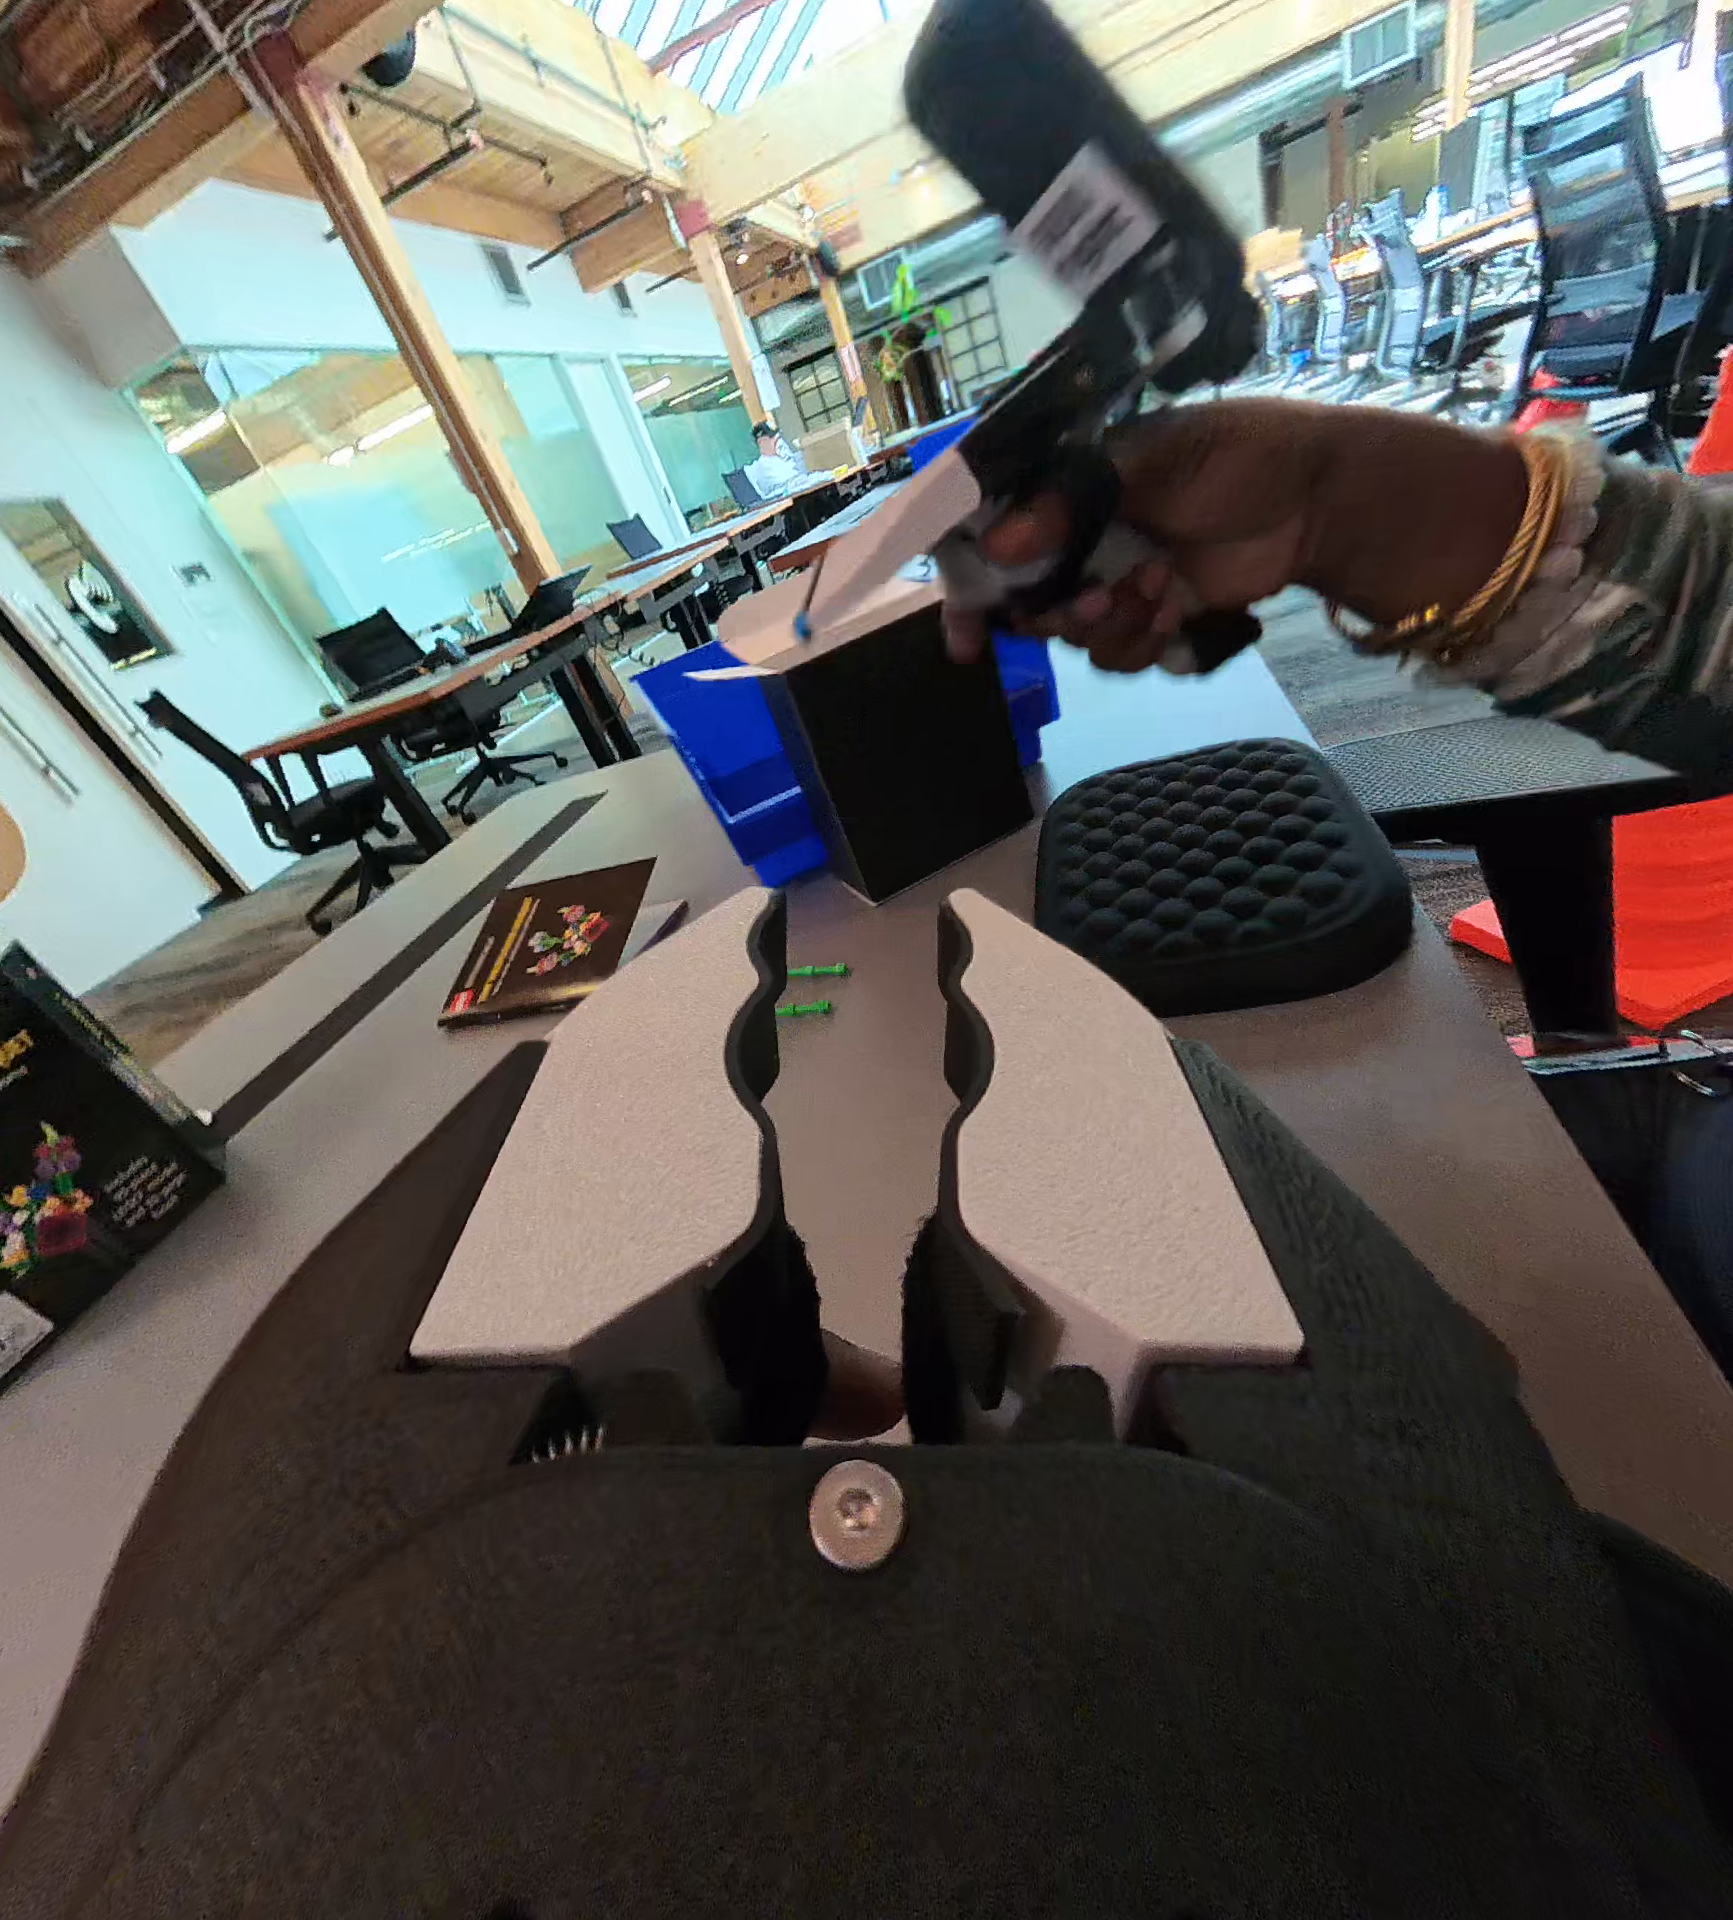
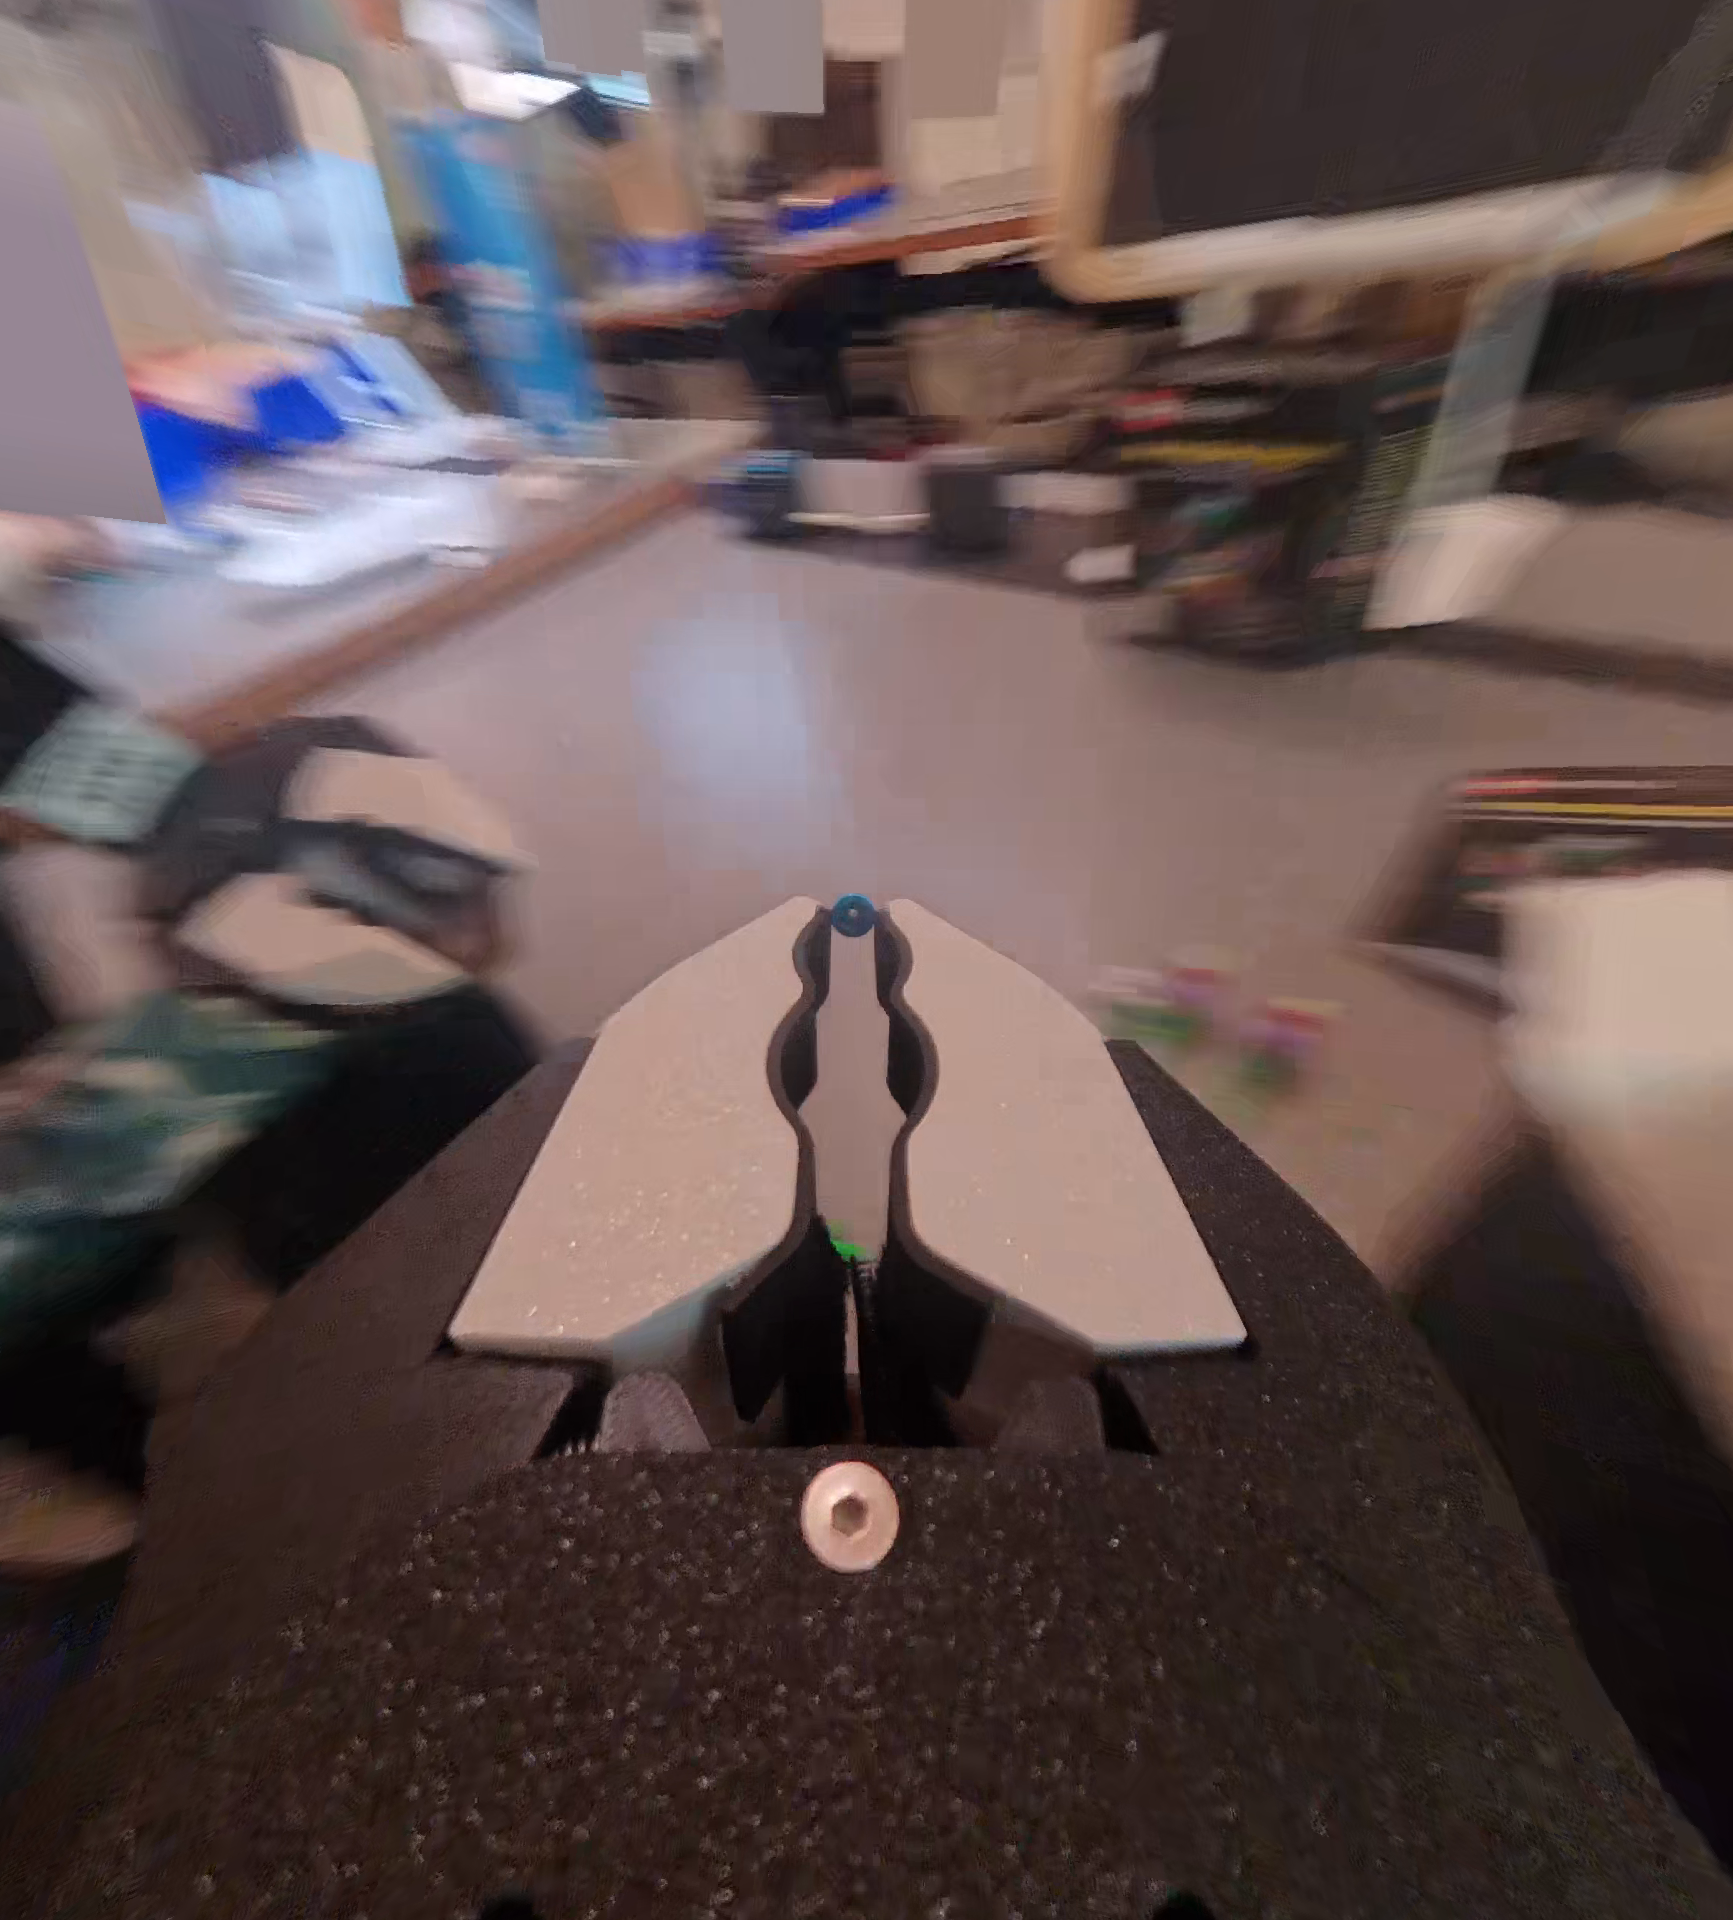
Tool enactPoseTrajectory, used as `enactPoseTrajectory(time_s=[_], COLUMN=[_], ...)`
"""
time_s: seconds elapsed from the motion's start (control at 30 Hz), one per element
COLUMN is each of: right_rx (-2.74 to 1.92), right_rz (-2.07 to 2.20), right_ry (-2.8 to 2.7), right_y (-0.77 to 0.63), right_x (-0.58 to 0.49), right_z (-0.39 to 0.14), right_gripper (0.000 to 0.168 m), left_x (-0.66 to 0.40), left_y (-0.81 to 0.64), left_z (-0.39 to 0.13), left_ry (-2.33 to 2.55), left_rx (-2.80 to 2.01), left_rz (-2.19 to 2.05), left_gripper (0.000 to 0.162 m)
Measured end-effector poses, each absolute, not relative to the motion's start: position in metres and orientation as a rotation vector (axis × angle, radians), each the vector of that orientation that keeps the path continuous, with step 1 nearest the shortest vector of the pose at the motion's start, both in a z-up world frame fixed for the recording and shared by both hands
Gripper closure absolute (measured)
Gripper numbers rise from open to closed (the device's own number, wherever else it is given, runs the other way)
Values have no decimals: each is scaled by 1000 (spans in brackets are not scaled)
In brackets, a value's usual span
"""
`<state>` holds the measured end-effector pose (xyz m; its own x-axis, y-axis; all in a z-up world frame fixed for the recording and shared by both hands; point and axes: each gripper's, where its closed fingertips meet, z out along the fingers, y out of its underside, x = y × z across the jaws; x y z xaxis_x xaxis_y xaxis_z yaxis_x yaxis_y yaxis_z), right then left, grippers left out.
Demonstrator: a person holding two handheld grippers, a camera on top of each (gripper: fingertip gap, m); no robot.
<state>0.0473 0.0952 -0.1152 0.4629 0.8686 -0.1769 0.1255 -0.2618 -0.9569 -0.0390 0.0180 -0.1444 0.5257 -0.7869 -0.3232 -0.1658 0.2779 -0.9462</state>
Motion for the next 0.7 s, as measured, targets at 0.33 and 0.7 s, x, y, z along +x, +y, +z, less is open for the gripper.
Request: enactPoseTrajectory(time_s=[0.33,0.7], right_rx=[-1905,-1586], right_rz=[-52,240], right_ry=[-698,-980], right_y=[165,121], right_x=[195,122], right_z=[-135,-109], right_gripper=[146,145], left_x=[-42,-40], left_y=[25,24], left_z=[-151,-156], left_ry=[950,967], left_rx=[-1301,-1332], left_rz=[-487,-517], left_gripper=[134,135])
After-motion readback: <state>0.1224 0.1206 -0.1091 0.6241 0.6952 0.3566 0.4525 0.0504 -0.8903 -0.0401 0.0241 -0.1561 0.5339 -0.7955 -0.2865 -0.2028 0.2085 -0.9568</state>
